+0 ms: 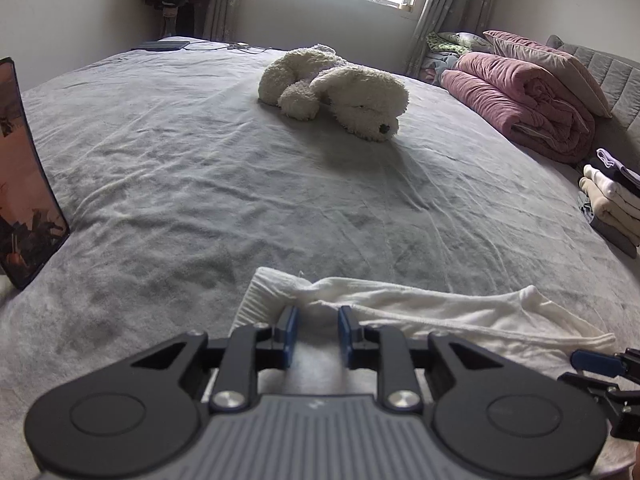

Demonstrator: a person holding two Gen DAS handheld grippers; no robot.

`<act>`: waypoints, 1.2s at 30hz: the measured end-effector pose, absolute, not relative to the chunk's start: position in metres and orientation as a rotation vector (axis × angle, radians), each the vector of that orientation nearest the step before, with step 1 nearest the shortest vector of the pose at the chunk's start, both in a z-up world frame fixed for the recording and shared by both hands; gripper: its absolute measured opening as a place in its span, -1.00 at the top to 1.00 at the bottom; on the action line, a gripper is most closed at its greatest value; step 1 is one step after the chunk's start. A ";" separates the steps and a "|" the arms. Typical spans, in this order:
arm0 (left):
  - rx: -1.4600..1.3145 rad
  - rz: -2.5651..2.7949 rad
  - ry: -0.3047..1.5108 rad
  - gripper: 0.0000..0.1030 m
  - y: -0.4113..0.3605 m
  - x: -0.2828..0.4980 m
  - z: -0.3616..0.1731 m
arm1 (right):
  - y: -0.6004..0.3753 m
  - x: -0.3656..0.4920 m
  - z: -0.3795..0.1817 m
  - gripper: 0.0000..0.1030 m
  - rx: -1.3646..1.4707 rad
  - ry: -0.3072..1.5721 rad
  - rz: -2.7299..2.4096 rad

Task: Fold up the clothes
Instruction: 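Open both grippers and release the folded pants on the bed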

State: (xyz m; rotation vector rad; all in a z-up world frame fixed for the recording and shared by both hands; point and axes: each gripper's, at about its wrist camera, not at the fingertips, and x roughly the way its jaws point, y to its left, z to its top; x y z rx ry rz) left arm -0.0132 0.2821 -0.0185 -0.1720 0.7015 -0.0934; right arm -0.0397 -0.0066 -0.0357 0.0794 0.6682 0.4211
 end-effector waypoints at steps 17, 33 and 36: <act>-0.115 -0.344 0.545 -0.74 0.193 -0.022 -0.003 | -0.075 -0.067 -0.024 -0.34 0.129 0.670 0.394; 0.086 -0.546 0.536 -0.73 0.116 -0.053 -0.002 | -0.118 -0.095 -0.023 -0.27 0.319 0.768 0.329; 0.124 -0.569 0.540 -0.70 0.106 -0.058 -0.002 | -0.121 -0.099 -0.027 -0.12 0.376 0.815 0.360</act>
